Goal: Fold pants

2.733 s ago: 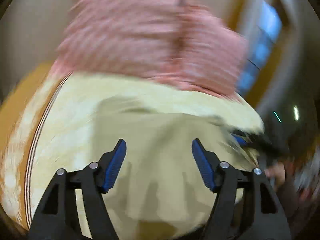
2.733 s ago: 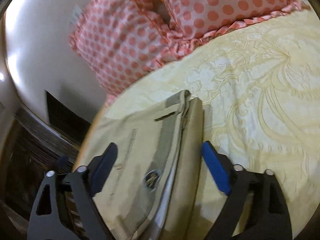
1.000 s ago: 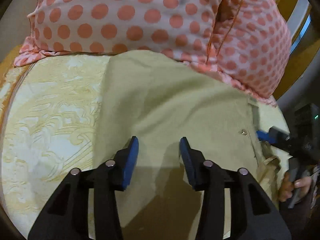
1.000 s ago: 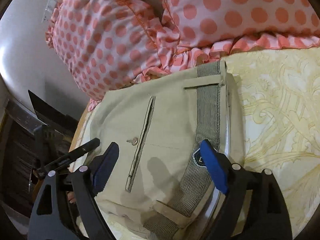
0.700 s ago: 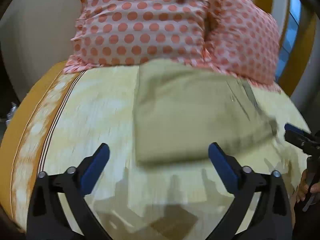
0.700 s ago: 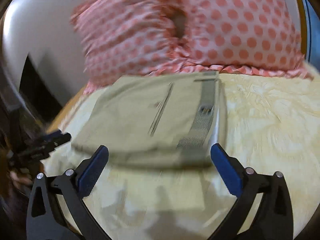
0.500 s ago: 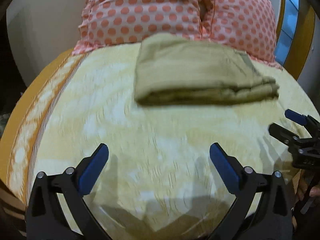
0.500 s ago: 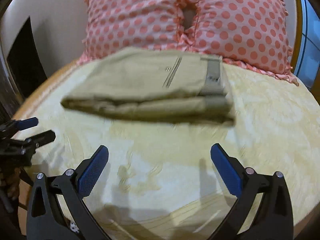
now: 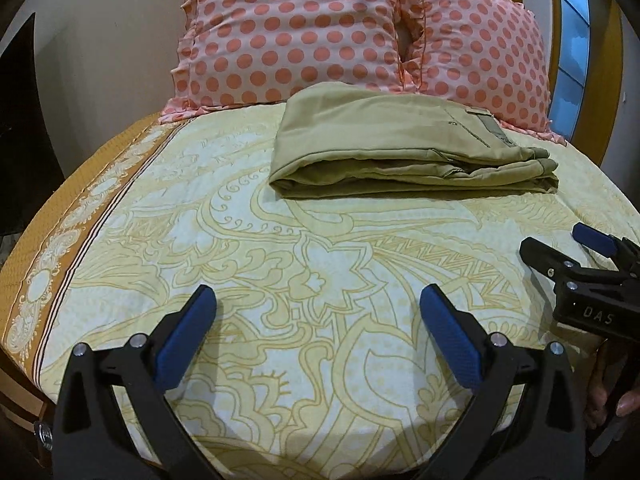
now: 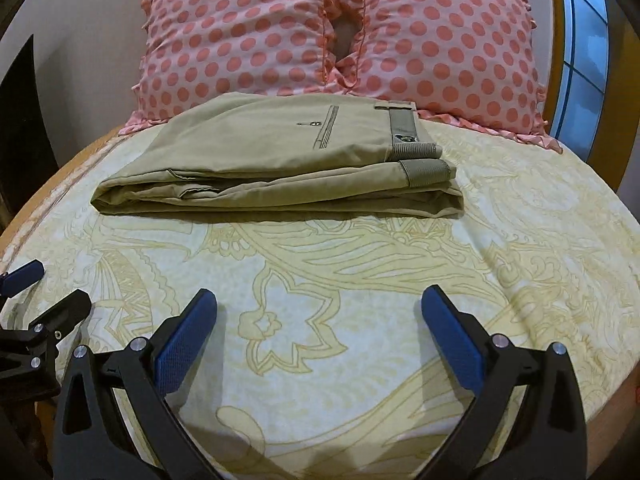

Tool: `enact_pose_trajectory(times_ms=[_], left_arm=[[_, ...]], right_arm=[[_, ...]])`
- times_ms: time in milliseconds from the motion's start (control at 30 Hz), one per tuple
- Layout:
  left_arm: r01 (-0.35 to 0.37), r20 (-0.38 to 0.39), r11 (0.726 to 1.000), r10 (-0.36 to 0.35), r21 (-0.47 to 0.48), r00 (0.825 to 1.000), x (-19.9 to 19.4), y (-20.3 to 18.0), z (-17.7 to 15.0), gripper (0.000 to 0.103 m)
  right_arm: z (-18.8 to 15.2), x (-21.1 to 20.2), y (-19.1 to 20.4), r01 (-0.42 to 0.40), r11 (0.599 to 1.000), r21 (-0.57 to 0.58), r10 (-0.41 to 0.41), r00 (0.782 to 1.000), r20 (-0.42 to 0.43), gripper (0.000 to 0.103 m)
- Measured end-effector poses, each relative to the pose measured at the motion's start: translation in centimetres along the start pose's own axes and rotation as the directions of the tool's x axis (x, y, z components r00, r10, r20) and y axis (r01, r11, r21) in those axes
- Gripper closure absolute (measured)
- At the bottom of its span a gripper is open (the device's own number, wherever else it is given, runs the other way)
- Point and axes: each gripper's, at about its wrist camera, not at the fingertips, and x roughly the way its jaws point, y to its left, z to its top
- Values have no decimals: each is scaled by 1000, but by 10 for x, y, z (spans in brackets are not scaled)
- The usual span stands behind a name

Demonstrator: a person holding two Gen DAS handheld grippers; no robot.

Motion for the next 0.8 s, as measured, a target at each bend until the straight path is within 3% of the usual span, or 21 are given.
enact_pose_trajectory(times_ms=[800], left_arm=[[1, 10, 1000, -1, 3, 1000, 1, -1, -1, 2]], right_arm=[[1, 0, -2, -2, 1000, -1, 2, 1000, 5, 1]])
